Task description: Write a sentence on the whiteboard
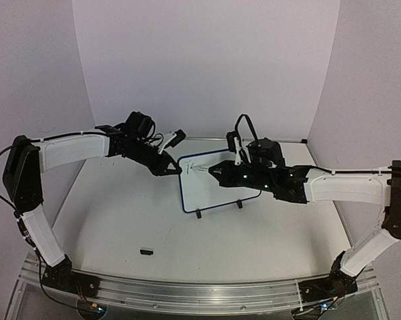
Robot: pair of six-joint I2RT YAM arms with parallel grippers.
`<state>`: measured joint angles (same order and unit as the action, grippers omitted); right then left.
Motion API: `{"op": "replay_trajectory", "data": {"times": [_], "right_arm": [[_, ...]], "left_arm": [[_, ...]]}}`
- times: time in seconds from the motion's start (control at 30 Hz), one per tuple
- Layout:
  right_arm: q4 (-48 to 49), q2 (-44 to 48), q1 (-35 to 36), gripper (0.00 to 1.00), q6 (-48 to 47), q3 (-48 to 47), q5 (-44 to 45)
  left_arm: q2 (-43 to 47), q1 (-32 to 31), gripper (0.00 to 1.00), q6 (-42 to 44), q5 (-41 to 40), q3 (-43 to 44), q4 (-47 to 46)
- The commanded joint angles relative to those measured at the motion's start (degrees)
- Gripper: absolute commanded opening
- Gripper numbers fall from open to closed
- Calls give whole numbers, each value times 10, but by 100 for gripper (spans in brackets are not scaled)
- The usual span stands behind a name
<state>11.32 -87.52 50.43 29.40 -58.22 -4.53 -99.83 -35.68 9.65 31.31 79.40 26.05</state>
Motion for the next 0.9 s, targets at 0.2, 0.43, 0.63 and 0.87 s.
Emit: {"op": "replay_trajectory", "data": {"times": [0.2,0.43,0.63,0.87], "right_arm": [[13,-6,-3,0,12,10,15],[6,10,-3,0,10,15,33],[6,17,-3,0,1,5,39],[4,27,-3,0,-5,0,45]], "left_arm": [[-1,-4,0,17,-20,16,12],[-2,-4,0,17,-19,16,12],[-1,-4,0,18,-21,16,13],[-2,-4,0,18,-21,16,13]]}}
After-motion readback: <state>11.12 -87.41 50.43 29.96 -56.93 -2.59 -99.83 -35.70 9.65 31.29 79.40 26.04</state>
